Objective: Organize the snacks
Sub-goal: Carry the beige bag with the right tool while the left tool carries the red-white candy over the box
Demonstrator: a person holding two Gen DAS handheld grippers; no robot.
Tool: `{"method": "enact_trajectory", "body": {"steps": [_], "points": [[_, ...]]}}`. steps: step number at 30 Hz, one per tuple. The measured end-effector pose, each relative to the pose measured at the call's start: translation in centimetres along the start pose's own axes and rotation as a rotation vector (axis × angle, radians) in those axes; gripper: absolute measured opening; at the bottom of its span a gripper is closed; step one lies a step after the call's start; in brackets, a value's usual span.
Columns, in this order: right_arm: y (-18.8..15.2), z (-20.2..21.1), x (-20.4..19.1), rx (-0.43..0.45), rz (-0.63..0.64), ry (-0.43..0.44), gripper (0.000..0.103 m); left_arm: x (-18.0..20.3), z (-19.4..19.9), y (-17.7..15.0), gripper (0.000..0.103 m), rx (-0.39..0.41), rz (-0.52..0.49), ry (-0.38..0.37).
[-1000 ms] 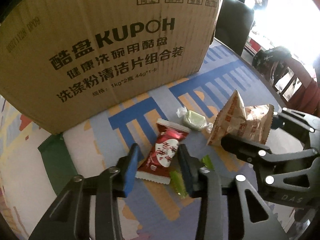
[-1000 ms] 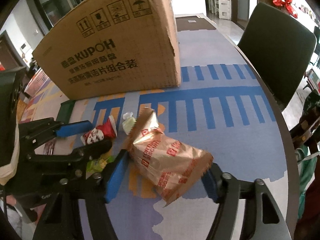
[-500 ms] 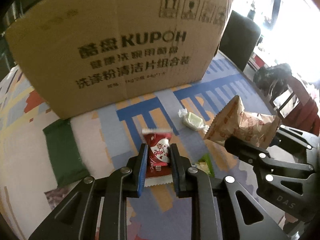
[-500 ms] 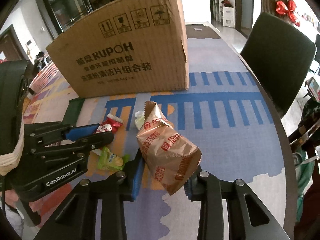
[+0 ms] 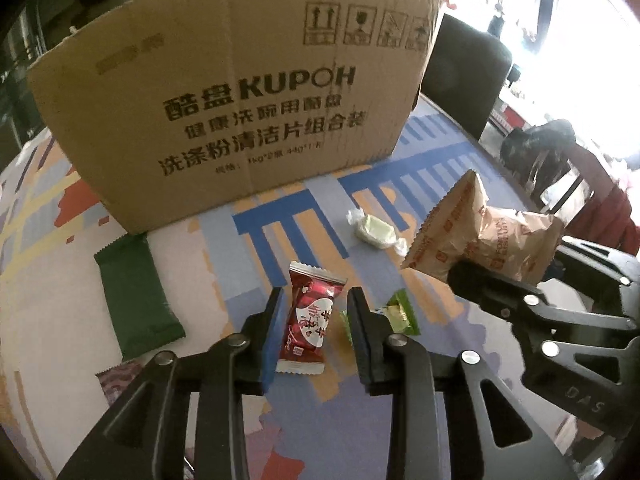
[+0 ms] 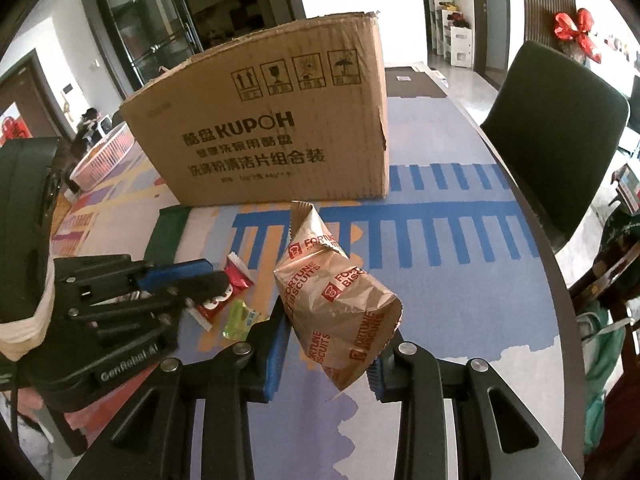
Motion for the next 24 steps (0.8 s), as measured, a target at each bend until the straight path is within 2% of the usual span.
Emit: {"method": "enact_trajectory", "body": {"steps": [7,11,18,24], "points": [[-0.2,-0.3,-0.1,-0.010,-0.004,0.000,0.034,0.2,-2.1,-0.2,0.031,-0.051,-0.032,0.045],[-0.2,-0.5,-0.3,-0.014,-0.001,0.005,0.034,0.1,-2.1,-0.2,0.024,-0.043,-0.014,0.036],[0.1,-0.1,-0.5,0.001,0.001,0.010,0.034,-0.8,0.3,0.3,0.023,0.013,0.041,0.037],[1.1,1.5,-0.8,0.042,0.007,0.021,0.034,-0.9,4.0,1.1,0.022,0.102,0.075,0.042]]}}
Point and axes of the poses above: each gripper's, at about its wrist camera, not at the fingertips, and z roughly against the way its jaws point, x to its right, y to its top, the point moved 6 cm from there along -z, roughly the way its jaws point, and after that the axes turned 6 degrees about -y, right-handed, at the moved point
